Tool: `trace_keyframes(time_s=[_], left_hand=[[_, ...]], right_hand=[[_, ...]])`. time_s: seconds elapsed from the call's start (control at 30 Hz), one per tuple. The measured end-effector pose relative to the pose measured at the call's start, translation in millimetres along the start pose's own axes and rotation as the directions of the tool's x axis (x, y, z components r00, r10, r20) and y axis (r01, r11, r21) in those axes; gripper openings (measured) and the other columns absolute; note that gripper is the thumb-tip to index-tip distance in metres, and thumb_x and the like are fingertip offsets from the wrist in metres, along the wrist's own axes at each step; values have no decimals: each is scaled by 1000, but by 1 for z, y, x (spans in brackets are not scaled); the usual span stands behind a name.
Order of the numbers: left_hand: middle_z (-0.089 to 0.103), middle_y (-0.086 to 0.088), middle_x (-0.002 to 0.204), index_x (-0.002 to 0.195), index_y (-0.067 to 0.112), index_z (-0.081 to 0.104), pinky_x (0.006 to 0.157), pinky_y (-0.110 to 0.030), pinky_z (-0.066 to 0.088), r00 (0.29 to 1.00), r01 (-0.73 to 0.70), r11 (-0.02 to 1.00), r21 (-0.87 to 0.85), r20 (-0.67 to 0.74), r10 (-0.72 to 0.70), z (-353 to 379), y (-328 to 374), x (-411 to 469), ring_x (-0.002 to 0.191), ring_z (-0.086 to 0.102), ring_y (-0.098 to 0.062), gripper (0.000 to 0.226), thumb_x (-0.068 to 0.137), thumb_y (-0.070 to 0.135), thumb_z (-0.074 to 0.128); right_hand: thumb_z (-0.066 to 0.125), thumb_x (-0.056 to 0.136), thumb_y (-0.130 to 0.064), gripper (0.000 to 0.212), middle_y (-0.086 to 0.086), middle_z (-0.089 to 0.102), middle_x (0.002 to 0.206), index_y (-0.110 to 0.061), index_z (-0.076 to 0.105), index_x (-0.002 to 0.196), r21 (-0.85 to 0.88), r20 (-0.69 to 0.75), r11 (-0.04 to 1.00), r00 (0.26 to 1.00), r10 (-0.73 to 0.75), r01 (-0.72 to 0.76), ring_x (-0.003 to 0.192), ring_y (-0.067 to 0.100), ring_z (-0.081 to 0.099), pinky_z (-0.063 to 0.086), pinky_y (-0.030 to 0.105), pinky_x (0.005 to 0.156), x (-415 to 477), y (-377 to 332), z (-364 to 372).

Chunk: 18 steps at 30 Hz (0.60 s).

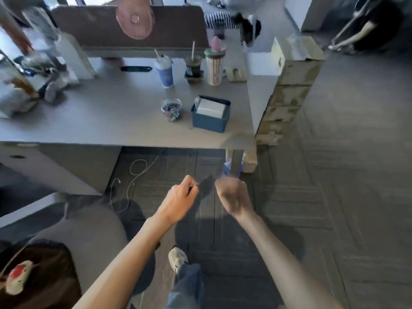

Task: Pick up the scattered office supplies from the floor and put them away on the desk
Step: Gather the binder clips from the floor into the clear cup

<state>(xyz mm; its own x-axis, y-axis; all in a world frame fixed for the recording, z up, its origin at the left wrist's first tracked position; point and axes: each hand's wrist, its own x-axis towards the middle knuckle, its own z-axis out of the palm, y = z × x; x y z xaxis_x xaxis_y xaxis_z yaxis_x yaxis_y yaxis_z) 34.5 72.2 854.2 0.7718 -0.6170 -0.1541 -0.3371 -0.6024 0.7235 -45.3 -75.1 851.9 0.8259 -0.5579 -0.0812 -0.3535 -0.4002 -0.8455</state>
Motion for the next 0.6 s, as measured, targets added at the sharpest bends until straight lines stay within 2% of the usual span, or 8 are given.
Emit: trace_keyframes(time_s=[0.1, 0.17, 0.27, 0.33, 0.47, 0.6], left_hand=[[45, 2, 54, 81, 15, 38, 50, -29, 29, 996, -75, 996, -56, -58, 72, -35, -12, 37, 48, 37, -18, 18, 97, 21, 42], [40, 5, 52, 75, 22, 34, 53, -30, 28, 992, -96, 993, -71, -91, 89, -58, -20, 68, 55, 39, -27, 24, 98, 20, 43], [44, 2, 56, 75, 25, 35, 59, -36, 33, 994, -77, 992, -100, -89, 69, -85, -32, 113, 70, 48, -36, 24, 98, 21, 42], [49, -9, 62, 79, 22, 38, 63, -40, 39, 993, -93, 992, -90, -81, 85, -99, -39, 144, 72, 49, -39, 20, 98, 21, 43], [45, -2, 59, 72, 26, 36, 61, -38, 40, 996, -13, 991, -130, -84, 2, -122, -51, 207, 61, 45, -32, 26, 97, 21, 42], [52, -13, 64, 78, 21, 38, 58, -39, 37, 991, 37, 996, -84, -128, -48, -141, -67, 271, 65, 48, -39, 19, 96, 23, 43]], right_hand=[[49, 85, -28, 43, 1, 37, 45, -12, 31, 49, -41, -4, 998, 999, -40, 40, 46, 9, 33, 27, 32, 51, 47, -28, 10], [45, 82, -33, 40, 6, 41, 48, -11, 34, 50, -42, -10, 998, 999, -46, 45, 48, 11, 37, 30, 36, 54, 81, -43, 19], [45, 82, -33, 40, 7, 44, 47, -8, 36, 52, -87, -15, 995, 999, -44, 42, 48, 16, 43, 31, 35, 52, 129, -62, 30], [48, 84, -29, 42, -1, 36, 43, -13, 32, 49, -85, -12, 995, 999, -50, 49, 45, 10, 35, 25, 33, 50, 163, -74, 39], [53, 87, -18, 49, -8, 30, 37, -17, 28, 44, -20, -2, 1000, 1000, -11, 11, 41, 7, 29, 19, 28, 46, 237, -97, 64], [52, 87, -17, 47, -9, 27, 40, -19, 25, 48, 51, 61, 999, 998, -8, 5, 41, 7, 25, 18, 26, 45, 317, -121, 92]])
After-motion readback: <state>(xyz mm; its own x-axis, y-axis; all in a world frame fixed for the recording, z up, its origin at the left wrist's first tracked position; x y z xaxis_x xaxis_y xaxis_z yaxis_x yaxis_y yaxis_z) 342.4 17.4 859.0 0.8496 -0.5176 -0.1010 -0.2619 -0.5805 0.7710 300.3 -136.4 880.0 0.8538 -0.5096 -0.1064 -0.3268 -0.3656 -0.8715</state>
